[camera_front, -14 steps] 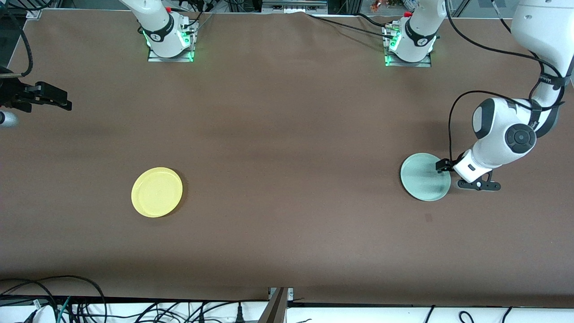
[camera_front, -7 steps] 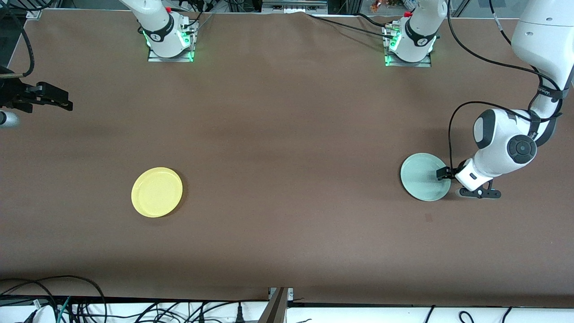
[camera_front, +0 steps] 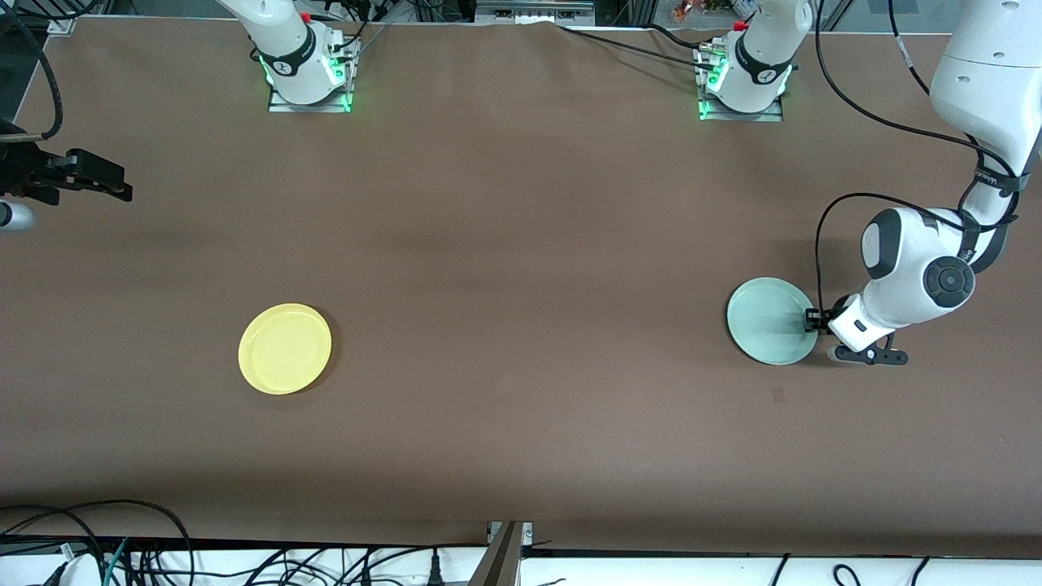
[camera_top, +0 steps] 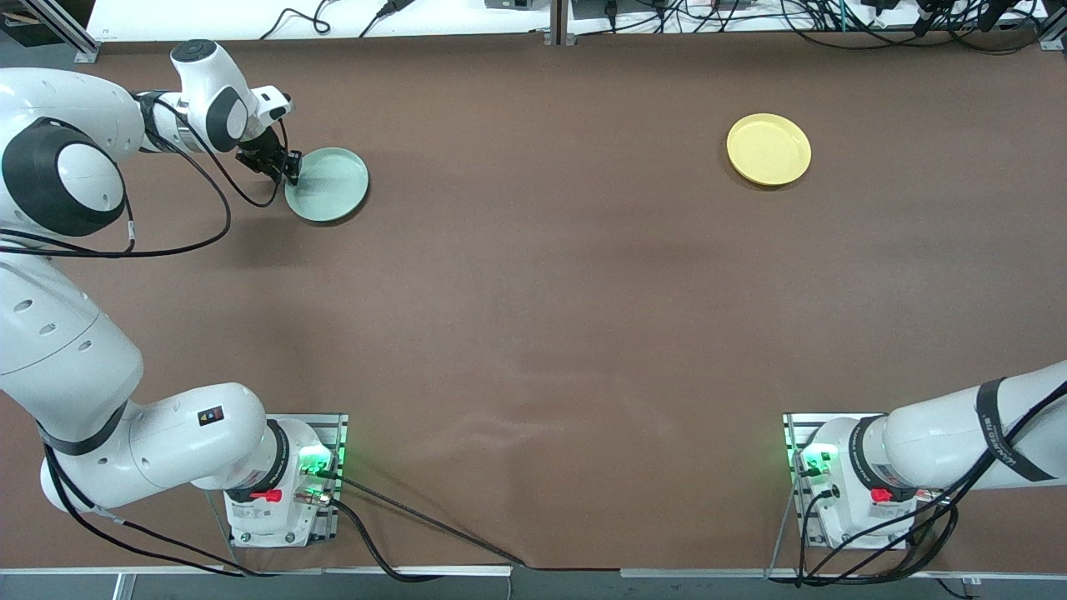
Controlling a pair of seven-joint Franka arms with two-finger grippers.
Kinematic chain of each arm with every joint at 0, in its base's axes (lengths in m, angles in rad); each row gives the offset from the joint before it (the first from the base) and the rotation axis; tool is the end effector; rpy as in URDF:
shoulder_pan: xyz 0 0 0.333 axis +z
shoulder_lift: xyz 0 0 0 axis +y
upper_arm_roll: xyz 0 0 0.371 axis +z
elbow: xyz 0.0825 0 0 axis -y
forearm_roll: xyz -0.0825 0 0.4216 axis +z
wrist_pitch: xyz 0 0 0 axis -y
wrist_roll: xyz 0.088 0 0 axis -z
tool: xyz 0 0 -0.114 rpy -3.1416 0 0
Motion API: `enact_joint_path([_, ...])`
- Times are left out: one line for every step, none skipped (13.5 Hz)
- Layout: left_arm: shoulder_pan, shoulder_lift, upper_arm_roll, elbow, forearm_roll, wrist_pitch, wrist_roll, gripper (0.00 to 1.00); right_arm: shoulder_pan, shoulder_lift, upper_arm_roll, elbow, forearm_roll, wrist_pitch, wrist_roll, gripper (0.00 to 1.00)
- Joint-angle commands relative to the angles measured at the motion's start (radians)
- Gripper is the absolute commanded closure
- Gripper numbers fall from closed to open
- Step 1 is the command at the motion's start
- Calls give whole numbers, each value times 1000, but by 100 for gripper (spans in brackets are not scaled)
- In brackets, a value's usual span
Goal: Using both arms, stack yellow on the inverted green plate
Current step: 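Reach the left gripper down and grasp the green plate's rim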
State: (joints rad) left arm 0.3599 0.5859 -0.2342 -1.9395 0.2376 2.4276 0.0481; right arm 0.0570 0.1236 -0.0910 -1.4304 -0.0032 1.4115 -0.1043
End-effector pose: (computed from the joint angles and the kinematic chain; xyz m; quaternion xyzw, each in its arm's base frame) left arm 0.6573 0.0914 0.1876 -0.9986 0.0377 0.0370 0.0059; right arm 0.6183 -0.0174 0.6555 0.9968 0.0349 -0.0713 0.0023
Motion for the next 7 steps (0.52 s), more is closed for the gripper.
enact_joint_path([-6, 11, -4, 24, 35, -18, 10, 100, 3, 13, 5, 25, -1, -3, 14, 0])
enact_joint_path([-6, 6, -4, 24, 40, -21, 10, 100, 1, 13, 4, 25, -1, -5, 15, 0])
enact_joint_path([-6, 2, -7, 24, 42, -30, 9, 100, 1, 13, 4, 24, -3, -5, 14, 0])
enact_joint_path([-6, -6, -13, 25, 42, -45, 10, 100, 1, 13, 4, 24, -3, -5, 15, 0])
enact_joint_path([-4, -26, -17, 27, 42, -59, 22, 100, 0, 13, 4, 25, -3, -5, 15, 0])
enact_joint_path([-7, -49, -22, 31, 42, -83, 33, 100, 0, 13, 4, 24, -3, -3, 15, 0])
enact_joint_path([-21, -63, -27, 63, 42, -143, 35, 100, 0, 13, 4, 24, -3, -3, 14, 0])
